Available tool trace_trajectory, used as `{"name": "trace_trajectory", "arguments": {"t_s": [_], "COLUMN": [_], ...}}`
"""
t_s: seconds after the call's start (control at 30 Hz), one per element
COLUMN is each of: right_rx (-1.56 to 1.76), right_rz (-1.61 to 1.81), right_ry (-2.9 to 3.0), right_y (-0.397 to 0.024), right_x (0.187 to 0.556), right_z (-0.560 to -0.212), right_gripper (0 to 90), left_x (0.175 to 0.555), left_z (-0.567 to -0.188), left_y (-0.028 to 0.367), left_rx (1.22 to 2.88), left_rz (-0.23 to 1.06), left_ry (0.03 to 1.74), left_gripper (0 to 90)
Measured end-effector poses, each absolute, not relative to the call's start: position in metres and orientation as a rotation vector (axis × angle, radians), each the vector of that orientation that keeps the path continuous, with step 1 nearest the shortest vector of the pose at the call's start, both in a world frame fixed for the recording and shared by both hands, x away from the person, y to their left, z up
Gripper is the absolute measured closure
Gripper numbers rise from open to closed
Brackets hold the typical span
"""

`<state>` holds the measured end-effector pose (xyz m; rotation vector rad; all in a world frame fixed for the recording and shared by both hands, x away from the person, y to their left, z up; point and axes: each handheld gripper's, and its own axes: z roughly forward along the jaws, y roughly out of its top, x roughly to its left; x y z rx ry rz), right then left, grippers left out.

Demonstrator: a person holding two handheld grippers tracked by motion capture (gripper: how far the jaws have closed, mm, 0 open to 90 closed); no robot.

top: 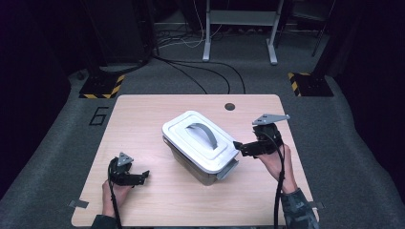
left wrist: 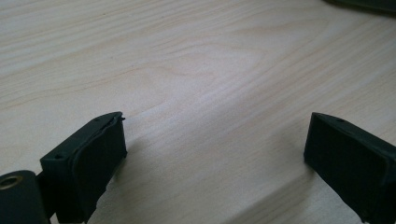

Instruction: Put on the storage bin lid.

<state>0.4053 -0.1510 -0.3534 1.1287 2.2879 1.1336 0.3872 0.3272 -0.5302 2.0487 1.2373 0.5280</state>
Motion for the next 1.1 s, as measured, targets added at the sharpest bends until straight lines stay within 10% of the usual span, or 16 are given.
{"name": "trace_trajectory", "arguments": {"t_s": [1.1], "right_rx": [1.434], "right_rz": [0.973], "right_ry": [2.152], "right_y": [-0.219], "right_x": [0.392], "right_z": [-0.502], "right_gripper": [0.0], "left_x": [0.387], "left_z": [-0.530], "left_y": [0.327], "left_rx": [2.048], "left_rz": [0.528], "left_ry": [1.238], "left_gripper": [5.5]}}
